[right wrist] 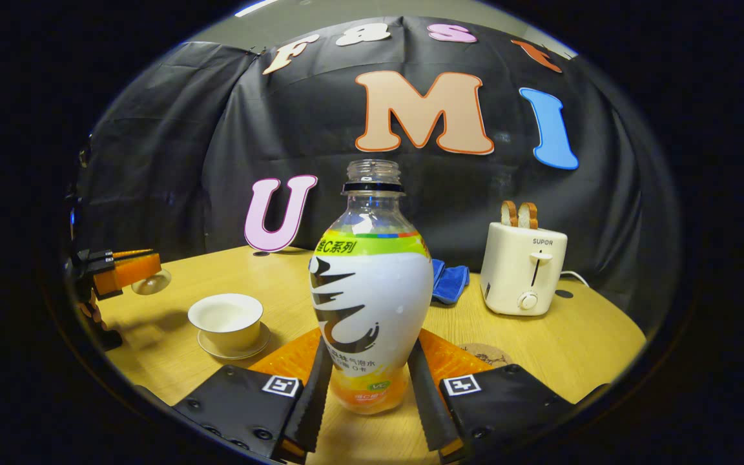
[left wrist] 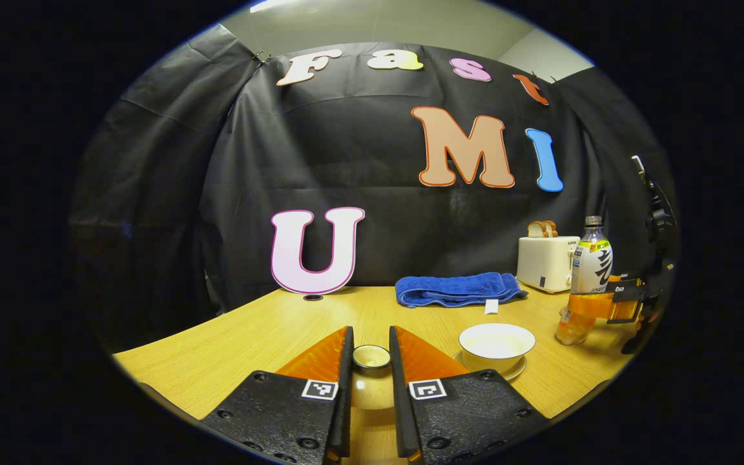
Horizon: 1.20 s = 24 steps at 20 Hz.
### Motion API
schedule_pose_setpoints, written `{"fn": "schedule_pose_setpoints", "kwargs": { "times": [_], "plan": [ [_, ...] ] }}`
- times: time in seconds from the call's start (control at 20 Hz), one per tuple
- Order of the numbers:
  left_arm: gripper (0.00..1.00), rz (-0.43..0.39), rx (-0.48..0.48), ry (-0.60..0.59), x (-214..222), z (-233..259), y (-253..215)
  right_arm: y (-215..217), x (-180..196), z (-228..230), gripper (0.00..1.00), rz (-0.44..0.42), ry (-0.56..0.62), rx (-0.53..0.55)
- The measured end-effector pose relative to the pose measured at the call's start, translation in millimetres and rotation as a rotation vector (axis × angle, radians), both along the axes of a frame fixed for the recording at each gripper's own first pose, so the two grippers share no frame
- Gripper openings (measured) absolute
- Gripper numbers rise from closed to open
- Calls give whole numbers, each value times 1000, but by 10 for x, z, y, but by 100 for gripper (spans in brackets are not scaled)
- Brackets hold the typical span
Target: Open the teacup lid with one hand, grasp the water bottle and pour water into the teacup with the other hand; after pouring, place the water bottle on the coaster and then close the teacup lid.
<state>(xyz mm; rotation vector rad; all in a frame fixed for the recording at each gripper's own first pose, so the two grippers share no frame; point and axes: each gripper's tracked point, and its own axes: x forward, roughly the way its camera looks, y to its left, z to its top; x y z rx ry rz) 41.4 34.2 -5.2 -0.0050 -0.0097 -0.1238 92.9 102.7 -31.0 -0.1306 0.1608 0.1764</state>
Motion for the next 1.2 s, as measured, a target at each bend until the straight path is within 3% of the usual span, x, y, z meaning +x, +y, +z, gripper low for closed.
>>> {"fn": "schedule_pose_setpoints", "kwargs": {
  "times": [0.25,0.65,1.2],
  "plan": [
    [25,20,1,1,2,1,38,-51,3,247,66,-16,-56,-172],
    [25,16,1,1,11,-5,38,-92,118,718,65,-34,-222,-657],
    [25,14,-1,2,13,-10,33,373,283,346,64,88,-314,-1182]
  ]
}}
